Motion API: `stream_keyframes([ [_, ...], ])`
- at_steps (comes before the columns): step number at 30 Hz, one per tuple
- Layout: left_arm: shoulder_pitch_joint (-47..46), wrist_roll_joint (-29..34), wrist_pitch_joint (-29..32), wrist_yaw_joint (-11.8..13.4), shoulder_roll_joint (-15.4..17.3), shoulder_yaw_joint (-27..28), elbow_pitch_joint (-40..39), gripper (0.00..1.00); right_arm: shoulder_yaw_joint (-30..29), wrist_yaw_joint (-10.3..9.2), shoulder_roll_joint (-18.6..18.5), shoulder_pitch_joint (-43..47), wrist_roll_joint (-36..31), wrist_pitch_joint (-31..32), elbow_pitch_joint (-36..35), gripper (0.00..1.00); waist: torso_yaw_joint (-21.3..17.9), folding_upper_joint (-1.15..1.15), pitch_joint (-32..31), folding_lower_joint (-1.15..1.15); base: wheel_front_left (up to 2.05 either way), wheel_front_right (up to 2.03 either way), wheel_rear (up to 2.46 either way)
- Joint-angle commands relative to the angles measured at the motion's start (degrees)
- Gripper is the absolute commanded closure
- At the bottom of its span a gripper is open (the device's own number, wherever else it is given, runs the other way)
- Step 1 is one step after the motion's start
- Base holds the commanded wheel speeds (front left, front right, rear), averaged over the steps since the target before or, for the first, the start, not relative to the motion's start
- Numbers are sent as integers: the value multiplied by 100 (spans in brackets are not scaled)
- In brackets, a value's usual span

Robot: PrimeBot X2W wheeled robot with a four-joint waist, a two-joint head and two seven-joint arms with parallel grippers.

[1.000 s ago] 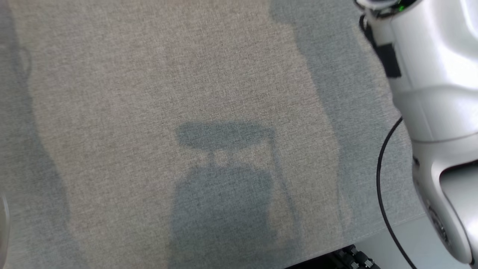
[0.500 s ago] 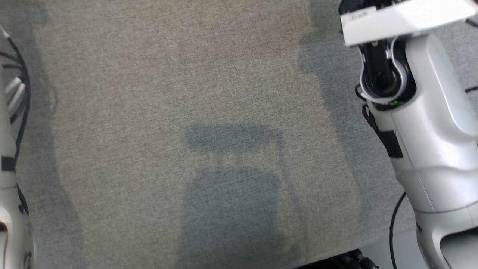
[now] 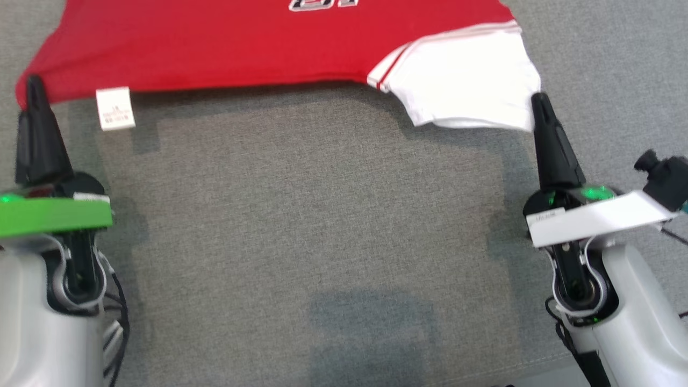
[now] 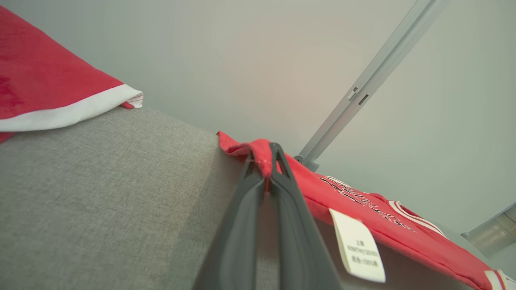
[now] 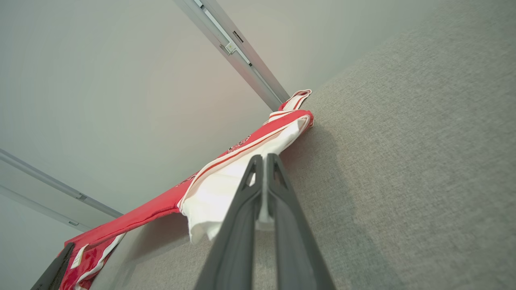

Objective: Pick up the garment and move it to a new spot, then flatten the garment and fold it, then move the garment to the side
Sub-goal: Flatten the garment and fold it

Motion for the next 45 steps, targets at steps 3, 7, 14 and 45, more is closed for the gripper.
stream_keyframes([
  [3,686,125,-32,29,-213,112,-260,100,-163,0,2,663,58,91,-217,100,239,0,-554,0,0,0,0],
  [7,1359,277,-32,31,-466,170,-509,100,-291,0,63,1306,149,258,-491,100,288,0,-829,0,0,0,0],
  [14,2372,490,-27,22,-760,123,-720,100,-381,1,154,2241,76,503,-900,100,341,0,-1323,0,0,0,0],
  [45,3055,84,229,154,-948,20,-574,100,-482,1,712,2860,-158,1074,-814,100,280,0,-1742,0,0,0,0],
])
